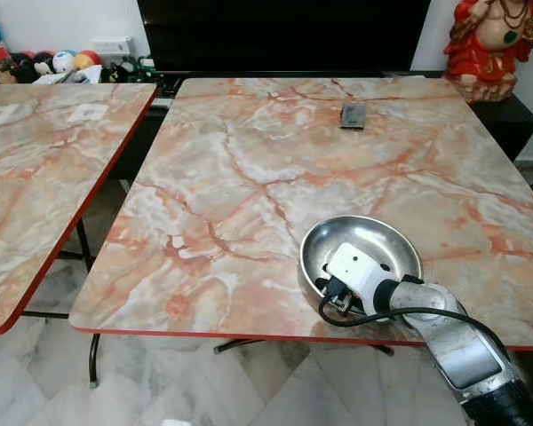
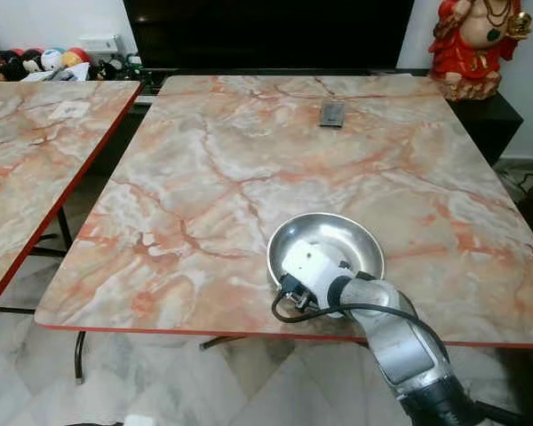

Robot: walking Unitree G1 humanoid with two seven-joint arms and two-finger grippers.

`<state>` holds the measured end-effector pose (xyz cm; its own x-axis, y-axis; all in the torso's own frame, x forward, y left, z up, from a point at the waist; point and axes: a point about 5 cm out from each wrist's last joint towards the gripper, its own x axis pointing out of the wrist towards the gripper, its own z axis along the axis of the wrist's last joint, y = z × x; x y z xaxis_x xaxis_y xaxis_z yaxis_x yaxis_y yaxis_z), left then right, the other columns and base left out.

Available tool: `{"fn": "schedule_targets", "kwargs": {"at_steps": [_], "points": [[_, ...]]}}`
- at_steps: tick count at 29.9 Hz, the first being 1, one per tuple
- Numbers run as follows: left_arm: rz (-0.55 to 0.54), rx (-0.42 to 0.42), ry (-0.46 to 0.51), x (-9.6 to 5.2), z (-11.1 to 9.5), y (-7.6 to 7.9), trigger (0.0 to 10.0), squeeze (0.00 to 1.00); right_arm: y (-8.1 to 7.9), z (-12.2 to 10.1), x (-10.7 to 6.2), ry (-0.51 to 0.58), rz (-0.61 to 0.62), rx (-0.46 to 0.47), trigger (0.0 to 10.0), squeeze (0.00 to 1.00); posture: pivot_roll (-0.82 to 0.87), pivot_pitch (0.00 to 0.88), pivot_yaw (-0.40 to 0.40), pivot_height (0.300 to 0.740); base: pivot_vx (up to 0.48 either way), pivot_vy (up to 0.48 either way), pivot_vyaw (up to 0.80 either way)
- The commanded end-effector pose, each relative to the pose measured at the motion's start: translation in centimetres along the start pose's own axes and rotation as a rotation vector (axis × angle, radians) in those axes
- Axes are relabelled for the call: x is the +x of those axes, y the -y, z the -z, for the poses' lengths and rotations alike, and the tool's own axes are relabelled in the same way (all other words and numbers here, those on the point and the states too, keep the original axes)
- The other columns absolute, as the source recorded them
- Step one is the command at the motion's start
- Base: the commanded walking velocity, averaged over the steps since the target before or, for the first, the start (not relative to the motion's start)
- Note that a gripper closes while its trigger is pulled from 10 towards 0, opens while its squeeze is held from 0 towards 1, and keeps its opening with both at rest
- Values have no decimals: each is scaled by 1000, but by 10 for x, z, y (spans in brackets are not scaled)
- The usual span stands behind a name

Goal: Setting the table

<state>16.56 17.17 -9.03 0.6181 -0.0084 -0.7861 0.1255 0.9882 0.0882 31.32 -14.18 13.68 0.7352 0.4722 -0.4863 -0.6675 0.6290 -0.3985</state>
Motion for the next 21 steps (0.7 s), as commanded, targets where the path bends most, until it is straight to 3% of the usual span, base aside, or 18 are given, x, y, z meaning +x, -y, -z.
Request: {"fn": "schedule_targets", "kwargs": {"at_steps": [1, 3, 4, 8, 11, 13, 16, 18, 21], "points": [[30, 15, -79, -6, 22, 5, 10000, 0, 3, -3, -5, 21, 33, 17, 10000, 0, -79, 143, 19, 740, 0, 0, 0], [29, 14, -79, -6, 22, 5, 10000, 0, 6, -2, -6, 21, 58, 27, 10000, 0, -79, 143, 19, 740, 0, 0, 0], [29, 14, -79, -6, 23, 5, 10000, 0, 15, -3, -7, 58, 146, 67, 10000, 0, -78, 143, 18, 740, 0, 0, 0], [27, 14, -80, -6, 23, 5, 10000, 0, 34, -15, -15, 284, 337, 230, 10000, 0, -78, 140, 17, 740, 0, 0, 0], [28, 18, -81, -6, 24, 5, 10000, 0, 30, -15, -18, 391, 375, 346, 10000, 0, -79, 139, 17, 740, 0, 0, 0], [28, 19, -81, -6, 24, 5, 10000, 0, 27, -15, -19, 423, 396, 365, 10000, 0, -75, 135, 15, 740, 0, 0, 0], [20, 19, -78, -7, 24, 3, 10000, 0, 23, -5, -23, 464, 490, 447, 10000, 0, -62, 123, 13, 740, 0, 0, 0], [-6, 17, -71, -7, 24, -2, 10000, 0, 27, 16, -37, 496, 656, 599, 10000, 0, -60, 114, 11, 740, 0, 0, 0], [-36, -11, -68, -7, 24, -9, 10000, 0, 27, 33, -50, 483, 742, 601, 10000, 0, -63, 106, 11, 740, 0, 0, 0]]}}
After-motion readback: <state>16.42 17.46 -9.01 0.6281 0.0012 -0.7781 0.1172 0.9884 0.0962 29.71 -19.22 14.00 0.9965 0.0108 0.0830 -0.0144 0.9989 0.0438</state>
